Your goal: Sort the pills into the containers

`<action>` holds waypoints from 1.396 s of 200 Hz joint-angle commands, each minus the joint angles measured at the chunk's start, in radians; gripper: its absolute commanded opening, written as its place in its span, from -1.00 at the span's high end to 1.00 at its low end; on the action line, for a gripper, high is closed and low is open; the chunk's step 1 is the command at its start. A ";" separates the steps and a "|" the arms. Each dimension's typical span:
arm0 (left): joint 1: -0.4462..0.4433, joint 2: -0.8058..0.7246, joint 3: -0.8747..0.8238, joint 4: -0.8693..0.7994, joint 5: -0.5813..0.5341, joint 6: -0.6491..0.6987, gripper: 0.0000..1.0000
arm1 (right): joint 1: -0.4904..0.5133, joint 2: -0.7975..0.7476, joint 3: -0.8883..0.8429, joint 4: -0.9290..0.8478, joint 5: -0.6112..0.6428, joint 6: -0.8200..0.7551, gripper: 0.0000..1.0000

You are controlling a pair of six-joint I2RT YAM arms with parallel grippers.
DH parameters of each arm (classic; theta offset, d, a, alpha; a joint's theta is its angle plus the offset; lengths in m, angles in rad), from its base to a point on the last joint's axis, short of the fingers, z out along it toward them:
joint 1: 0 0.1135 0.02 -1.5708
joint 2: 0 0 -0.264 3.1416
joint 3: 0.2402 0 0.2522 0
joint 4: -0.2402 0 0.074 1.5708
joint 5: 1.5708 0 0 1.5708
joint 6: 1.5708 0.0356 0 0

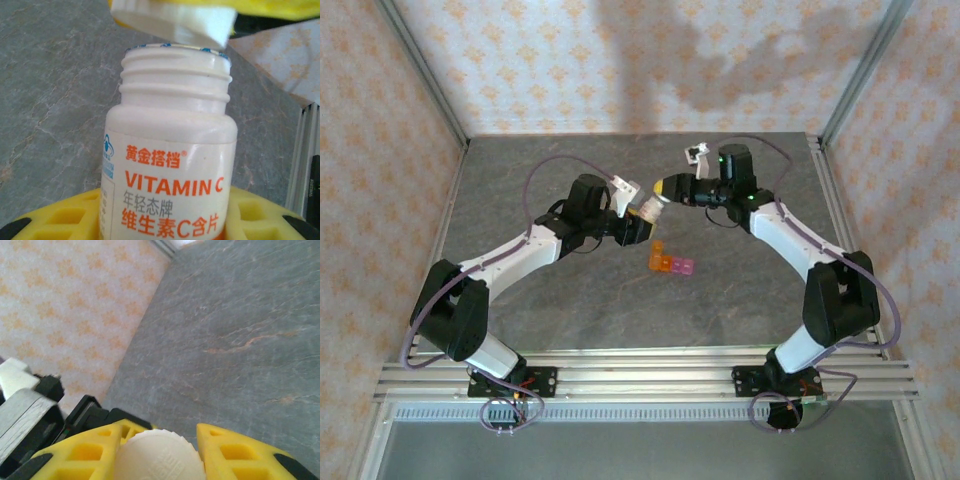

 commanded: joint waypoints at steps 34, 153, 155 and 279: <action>0.006 -0.019 -0.009 0.081 0.007 -0.007 1.00 | -0.037 -0.014 0.003 -0.059 0.160 0.015 0.39; 0.006 -0.139 -0.134 0.128 -0.272 -0.002 1.00 | -0.057 0.302 0.088 -0.475 1.155 0.103 0.34; 0.006 -0.139 -0.136 0.128 -0.274 -0.002 1.00 | -0.057 0.308 0.088 -0.476 1.158 0.105 0.34; 0.002 -0.132 -0.179 0.148 -0.331 -0.055 1.00 | -0.057 0.152 -0.065 -0.377 0.927 0.159 -0.52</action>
